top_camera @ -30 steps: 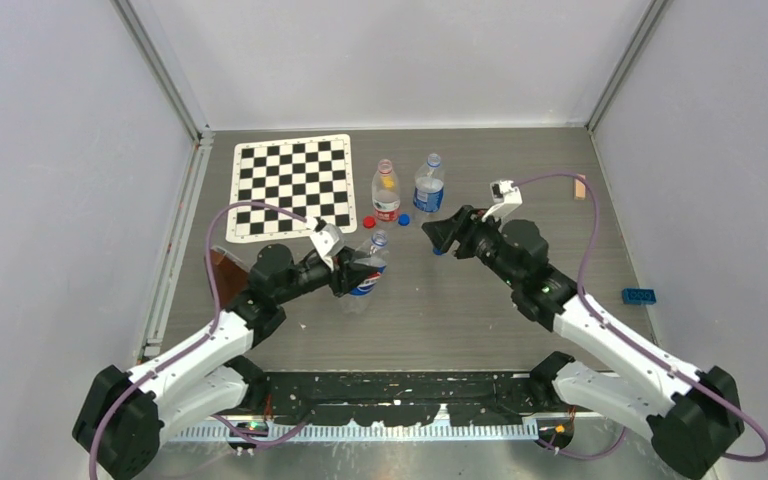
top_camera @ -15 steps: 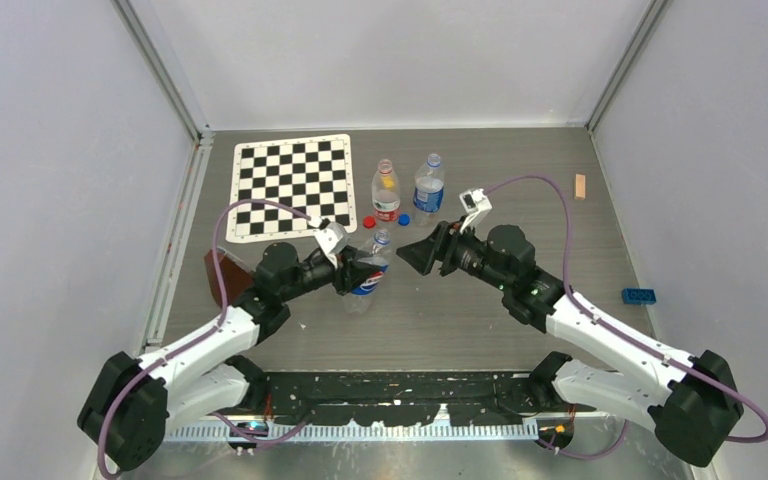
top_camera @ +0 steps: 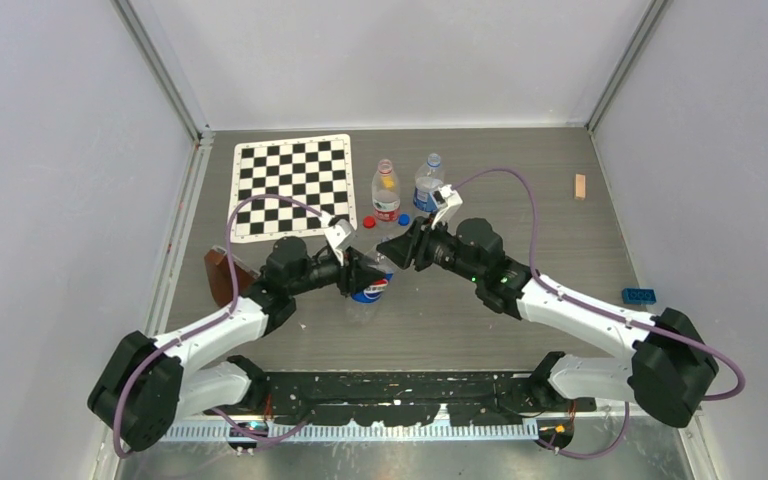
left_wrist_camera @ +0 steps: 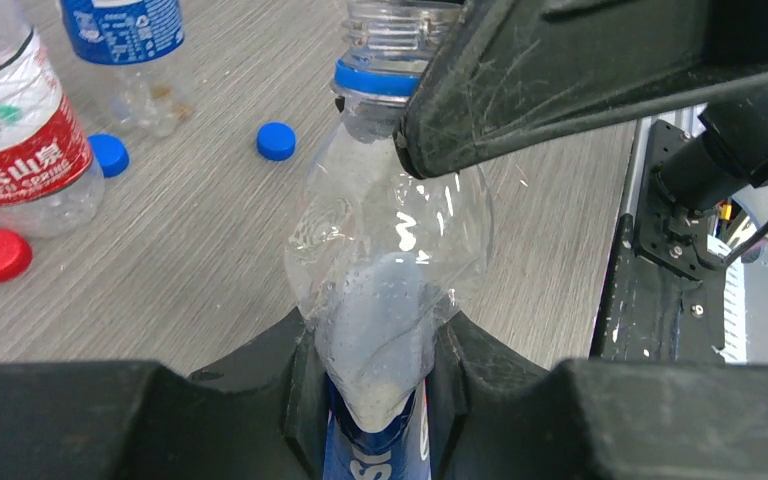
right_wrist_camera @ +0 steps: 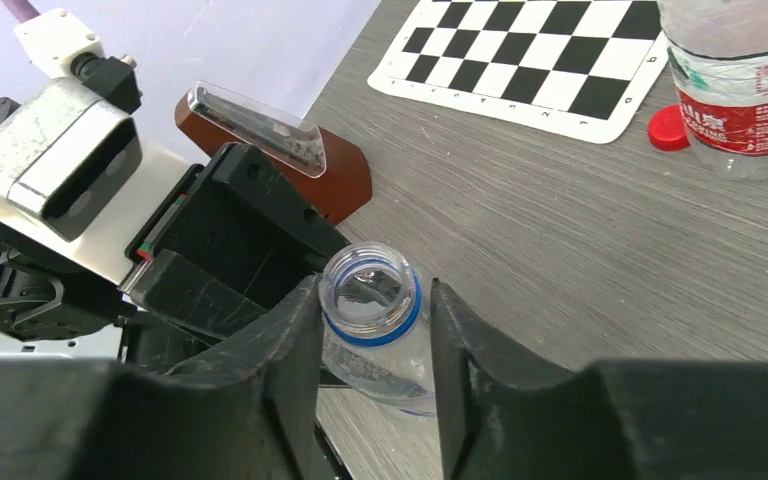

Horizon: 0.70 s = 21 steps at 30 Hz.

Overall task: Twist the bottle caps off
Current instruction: Place the plastic bottle at the center of the board.

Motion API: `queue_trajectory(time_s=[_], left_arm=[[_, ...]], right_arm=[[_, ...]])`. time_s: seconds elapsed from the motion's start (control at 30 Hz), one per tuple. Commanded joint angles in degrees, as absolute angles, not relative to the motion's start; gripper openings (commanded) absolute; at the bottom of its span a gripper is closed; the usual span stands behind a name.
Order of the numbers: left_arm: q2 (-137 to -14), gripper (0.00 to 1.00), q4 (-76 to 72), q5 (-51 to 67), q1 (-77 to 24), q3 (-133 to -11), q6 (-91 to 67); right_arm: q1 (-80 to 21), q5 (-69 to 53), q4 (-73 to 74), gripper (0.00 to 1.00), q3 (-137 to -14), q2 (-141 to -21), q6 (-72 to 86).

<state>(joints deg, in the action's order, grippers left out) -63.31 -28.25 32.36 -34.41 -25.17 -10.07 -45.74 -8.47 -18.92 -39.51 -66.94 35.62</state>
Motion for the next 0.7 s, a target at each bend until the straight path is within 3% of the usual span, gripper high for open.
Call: queue_trajectory(time_s=[0.0, 0.03, 0.1, 0.2, 0.23, 0.67], left_arm=[[-63.24, 0.21, -33.79, 33.97, -34.35, -27.37, -11.21], [-63.0, 0.24, -33.88, 33.65, -34.36, -27.14, -11.1], [-62.7, 0.42, -33.83, 32.99, -34.36, -26.63, -10.85], [-62.37, 0.67, -33.61, 31.3, -34.32, -25.99, -10.43], [-62.28, 0.96, -33.21, 30.66, -34.27, -25.89, -10.15], [-53.07, 1.0, -31.11, 15.74, -34.28, -20.98, -8.32]], right_arm=[[-47.39, -7.67, -22.28, 0.31, -43.3, -69.31, 33.72], [-47.47, -7.57, -21.98, 0.2, -43.36, -69.25, 32.88], [-47.65, -6.68, -21.0, 0.11, -43.52, -68.55, 31.44], [-48.35, -3.6, -18.34, 0.06, -44.09, -67.15, 28.25], [-48.52, -2.04, -16.91, 0.06, -44.53, -66.38, 26.44], [-48.96, 22.63, -14.01, 0.03, -48.9, -68.13, 11.19]])
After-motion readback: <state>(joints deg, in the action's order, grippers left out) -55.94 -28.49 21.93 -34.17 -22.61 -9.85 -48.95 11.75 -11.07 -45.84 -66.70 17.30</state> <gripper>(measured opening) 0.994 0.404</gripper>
